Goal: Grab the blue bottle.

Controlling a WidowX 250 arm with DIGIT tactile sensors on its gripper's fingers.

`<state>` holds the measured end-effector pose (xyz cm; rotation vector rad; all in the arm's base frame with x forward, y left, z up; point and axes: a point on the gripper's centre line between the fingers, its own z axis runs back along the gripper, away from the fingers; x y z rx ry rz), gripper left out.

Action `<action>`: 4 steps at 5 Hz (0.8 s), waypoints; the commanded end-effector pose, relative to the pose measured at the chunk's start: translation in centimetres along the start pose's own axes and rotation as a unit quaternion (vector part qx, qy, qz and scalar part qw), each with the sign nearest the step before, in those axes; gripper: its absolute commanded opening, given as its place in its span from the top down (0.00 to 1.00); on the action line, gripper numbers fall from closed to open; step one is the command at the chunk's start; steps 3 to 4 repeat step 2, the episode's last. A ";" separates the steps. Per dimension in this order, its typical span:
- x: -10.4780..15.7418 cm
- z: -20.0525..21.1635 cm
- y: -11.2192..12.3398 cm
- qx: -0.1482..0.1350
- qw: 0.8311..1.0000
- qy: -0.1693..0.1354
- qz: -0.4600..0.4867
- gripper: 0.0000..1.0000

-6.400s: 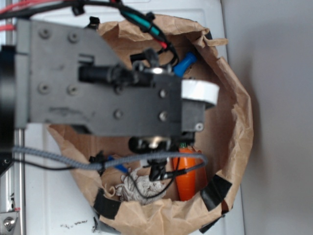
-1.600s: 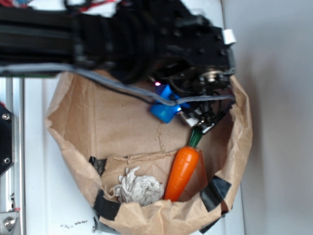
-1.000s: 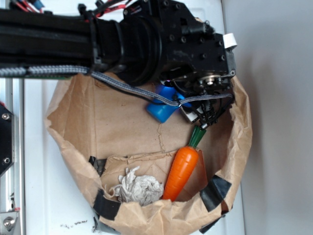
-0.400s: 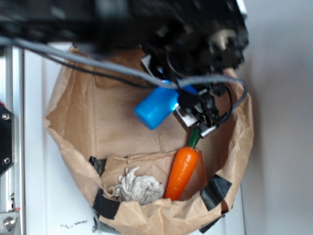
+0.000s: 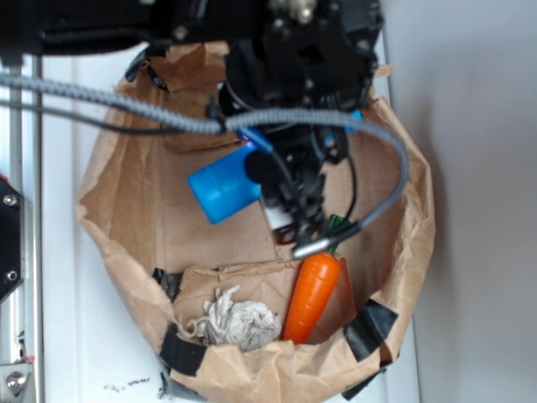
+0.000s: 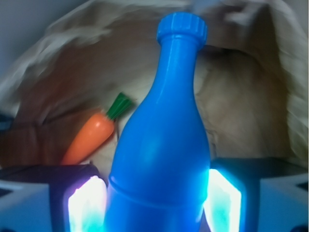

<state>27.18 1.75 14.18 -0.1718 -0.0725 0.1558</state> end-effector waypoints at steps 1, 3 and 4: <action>0.9 3.2 0.8 0.035 0.987 -0.050 -0.150 1.00; 0.5 3.7 0.8 0.086 0.975 -0.070 -0.192 1.00; 0.5 3.7 0.8 0.086 0.975 -0.070 -0.192 1.00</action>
